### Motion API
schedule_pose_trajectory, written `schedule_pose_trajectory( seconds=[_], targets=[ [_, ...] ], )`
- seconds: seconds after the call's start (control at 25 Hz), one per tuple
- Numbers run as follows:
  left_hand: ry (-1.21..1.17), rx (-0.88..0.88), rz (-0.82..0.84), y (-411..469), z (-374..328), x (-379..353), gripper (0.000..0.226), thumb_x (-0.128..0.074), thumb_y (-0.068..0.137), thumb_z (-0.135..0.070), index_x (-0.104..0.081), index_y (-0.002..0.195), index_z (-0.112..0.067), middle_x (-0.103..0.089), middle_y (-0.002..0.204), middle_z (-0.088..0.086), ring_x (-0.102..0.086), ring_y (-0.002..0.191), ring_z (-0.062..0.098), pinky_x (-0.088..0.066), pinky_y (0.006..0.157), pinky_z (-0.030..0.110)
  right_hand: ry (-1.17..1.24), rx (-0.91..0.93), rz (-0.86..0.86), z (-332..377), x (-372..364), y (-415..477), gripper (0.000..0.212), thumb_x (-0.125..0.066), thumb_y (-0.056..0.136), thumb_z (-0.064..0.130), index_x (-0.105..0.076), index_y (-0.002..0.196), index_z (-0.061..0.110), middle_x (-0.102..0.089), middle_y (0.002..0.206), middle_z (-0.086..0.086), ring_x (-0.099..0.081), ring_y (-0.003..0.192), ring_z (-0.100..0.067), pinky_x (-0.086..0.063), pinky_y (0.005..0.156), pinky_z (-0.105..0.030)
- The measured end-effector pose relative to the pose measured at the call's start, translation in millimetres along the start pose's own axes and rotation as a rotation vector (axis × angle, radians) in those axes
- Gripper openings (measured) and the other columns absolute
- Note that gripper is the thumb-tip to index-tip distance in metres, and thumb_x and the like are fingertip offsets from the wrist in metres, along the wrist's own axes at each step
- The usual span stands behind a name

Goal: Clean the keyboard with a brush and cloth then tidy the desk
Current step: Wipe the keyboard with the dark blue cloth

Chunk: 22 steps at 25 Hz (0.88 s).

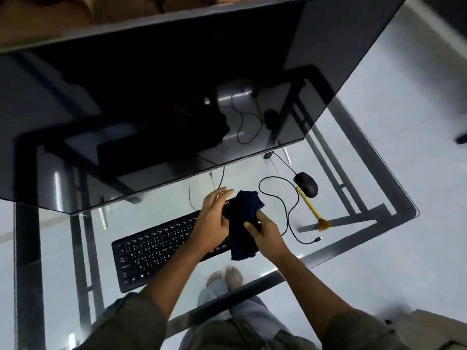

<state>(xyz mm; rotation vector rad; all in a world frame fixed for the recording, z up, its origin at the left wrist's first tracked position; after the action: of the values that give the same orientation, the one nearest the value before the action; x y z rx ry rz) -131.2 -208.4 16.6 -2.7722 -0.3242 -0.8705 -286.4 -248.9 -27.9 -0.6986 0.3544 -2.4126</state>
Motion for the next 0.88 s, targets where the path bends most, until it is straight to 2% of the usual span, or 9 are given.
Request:
schedule_pose_trajectory(
  seconds=[0.12,0.2,0.24,0.32,0.4,0.48,0.6,0.72,0.88],
  targets=[
    [0.274,-0.29,0.262,22.1,-60.7,5.9,0.088,-0.046,0.072,0.006,-0.032,0.151,-0.03,-0.014,0.162,-0.011,-0.004,0.152,0.01,-0.016,0.12,0.025,-0.08,0.135,0.111,37.5,9.3,-13.9,0.015,-0.052,0.1,0.018,-0.059,0.11,0.025,-0.065,0.101,0.0,-0.062,0.092,-0.015,-0.052,0.082,-0.035],
    [0.456,-0.332,0.524,33.9,-72.5,-12.8,0.078,-0.05,0.074,0.0,-0.043,0.145,-0.031,-0.01,0.165,-0.01,0.005,0.153,0.012,-0.007,0.122,0.033,-0.121,0.173,0.192,57.5,24.9,-22.9,0.015,-0.053,0.098,0.019,-0.06,0.101,0.032,-0.063,0.095,0.004,-0.061,0.087,-0.011,-0.049,0.079,-0.029],
    [0.509,-0.322,0.64,39.4,-73.8,-23.7,0.066,-0.054,0.076,-0.004,-0.052,0.137,-0.03,-0.016,0.163,-0.009,0.0,0.153,0.013,-0.01,0.122,0.035,-0.142,0.17,0.206,64.9,38.6,-27.5,0.013,-0.055,0.097,0.02,-0.062,0.099,0.031,-0.063,0.093,0.005,-0.061,0.085,-0.01,-0.051,0.077,-0.03],
    [0.508,-0.299,0.754,51.1,-82.2,-39.8,0.041,-0.061,0.079,-0.012,-0.063,0.118,-0.027,-0.042,0.149,-0.005,-0.032,0.143,0.017,-0.03,0.116,0.033,-0.183,0.136,0.224,71.1,68.9,-36.3,0.01,-0.061,0.094,0.024,-0.065,0.103,0.026,-0.068,0.093,0.003,-0.066,0.082,-0.01,-0.055,0.076,-0.031],
    [0.456,-0.298,0.741,67.5,-104.8,-56.7,0.024,-0.068,0.082,-0.018,-0.063,0.104,-0.027,-0.06,0.118,-0.006,-0.056,0.111,0.017,-0.048,0.097,0.037,-0.196,0.045,0.202,61.9,110.3,-45.5,0.023,-0.07,0.089,0.029,-0.065,0.111,0.029,-0.07,0.095,0.01,-0.068,0.081,-0.001,-0.054,0.073,-0.019],
    [0.429,-0.293,0.695,85.3,-127.9,-70.2,0.019,-0.072,0.084,-0.024,-0.057,0.093,-0.031,-0.058,0.1,-0.008,-0.057,0.094,0.016,-0.051,0.084,0.038,-0.272,-0.027,0.145,43.9,152.0,-47.8,0.037,-0.077,0.083,0.032,-0.063,0.116,0.035,-0.068,0.101,0.015,-0.066,0.086,0.0,-0.052,0.077,-0.016],
    [0.42,-0.363,0.63,113.7,-170.9,-101.4,0.021,-0.074,0.084,-0.023,-0.055,0.092,-0.03,-0.057,0.098,-0.008,-0.055,0.091,0.016,-0.05,0.081,0.036,-0.291,-0.103,-0.022,13.6,215.2,-44.3,0.03,-0.079,0.079,0.026,-0.066,0.106,0.031,-0.068,0.095,0.011,-0.065,0.083,-0.009,-0.054,0.074,-0.022],
    [0.41,-0.44,0.543,155.9,-218.9,-157.9,0.019,-0.071,0.085,-0.018,-0.059,0.098,-0.024,-0.058,0.101,-0.004,-0.057,0.093,0.02,-0.05,0.084,0.039,-0.294,-0.13,-0.267,-16.9,288.8,-32.7,0.023,-0.079,0.079,0.021,-0.068,0.098,0.026,-0.063,0.085,0.012,-0.06,0.076,-0.008,-0.043,0.063,-0.013],
    [0.453,-0.522,0.324,210.1,-270.0,-217.2,0.026,-0.066,0.081,-0.006,-0.06,0.103,-0.021,-0.057,0.11,-0.001,-0.052,0.106,0.022,-0.045,0.093,0.038,-0.34,-0.094,-0.446,-53.6,348.9,-1.8,0.029,-0.075,0.084,0.019,-0.068,0.112,0.022,-0.061,0.097,0.004,-0.057,0.083,-0.012,-0.041,0.069,-0.015]
  ],
)
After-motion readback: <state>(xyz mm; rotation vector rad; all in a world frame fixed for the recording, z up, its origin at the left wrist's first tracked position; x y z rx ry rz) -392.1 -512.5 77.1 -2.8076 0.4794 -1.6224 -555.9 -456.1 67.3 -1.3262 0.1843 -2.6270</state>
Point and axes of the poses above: each hand's wrist, its own y-axis towards the middle knuckle, its own x-axis out of the back of the hand, z = x × y, the point moved 10 cm from there along y, towards the middle knuckle
